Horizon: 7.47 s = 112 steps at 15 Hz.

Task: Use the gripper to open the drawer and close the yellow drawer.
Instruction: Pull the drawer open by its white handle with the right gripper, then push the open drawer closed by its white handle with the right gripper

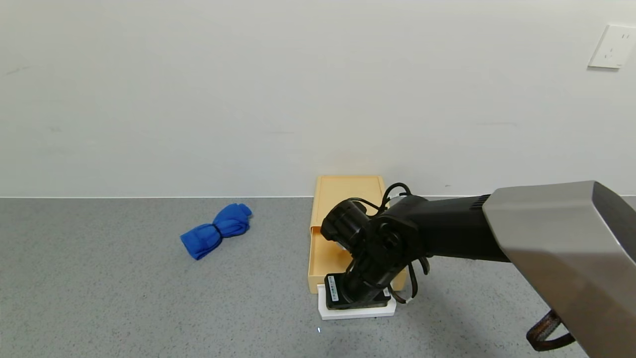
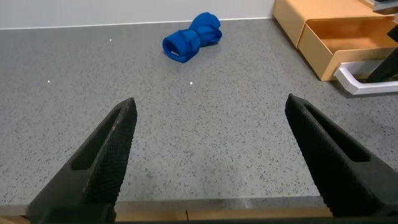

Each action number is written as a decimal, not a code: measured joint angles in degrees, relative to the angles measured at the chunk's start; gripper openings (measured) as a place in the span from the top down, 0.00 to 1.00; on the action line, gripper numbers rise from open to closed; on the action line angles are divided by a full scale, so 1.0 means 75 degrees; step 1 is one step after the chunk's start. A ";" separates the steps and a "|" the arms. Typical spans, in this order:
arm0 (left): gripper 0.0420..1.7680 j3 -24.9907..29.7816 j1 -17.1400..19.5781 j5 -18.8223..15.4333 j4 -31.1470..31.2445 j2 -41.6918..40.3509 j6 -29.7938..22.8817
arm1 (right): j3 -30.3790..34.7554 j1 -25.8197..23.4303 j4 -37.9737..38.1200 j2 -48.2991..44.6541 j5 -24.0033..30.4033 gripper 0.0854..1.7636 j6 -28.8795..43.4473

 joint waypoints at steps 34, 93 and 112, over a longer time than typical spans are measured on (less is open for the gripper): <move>0.03 0.0000 0.0000 0.0000 0.0000 0.0000 0.0000 | 0.0096 0.0018 0.0278 -0.1195 0.0033 0.98 -0.0106; 0.03 0.0000 -0.0002 0.0002 0.0000 0.0000 0.0000 | 0.4795 0.0995 -0.3602 -0.2228 -0.0649 0.98 -0.0757; 0.03 0.0000 -0.0002 0.0000 0.0000 0.0000 0.0000 | 0.3643 0.1018 -0.3584 -0.1360 -0.1513 0.98 -0.0528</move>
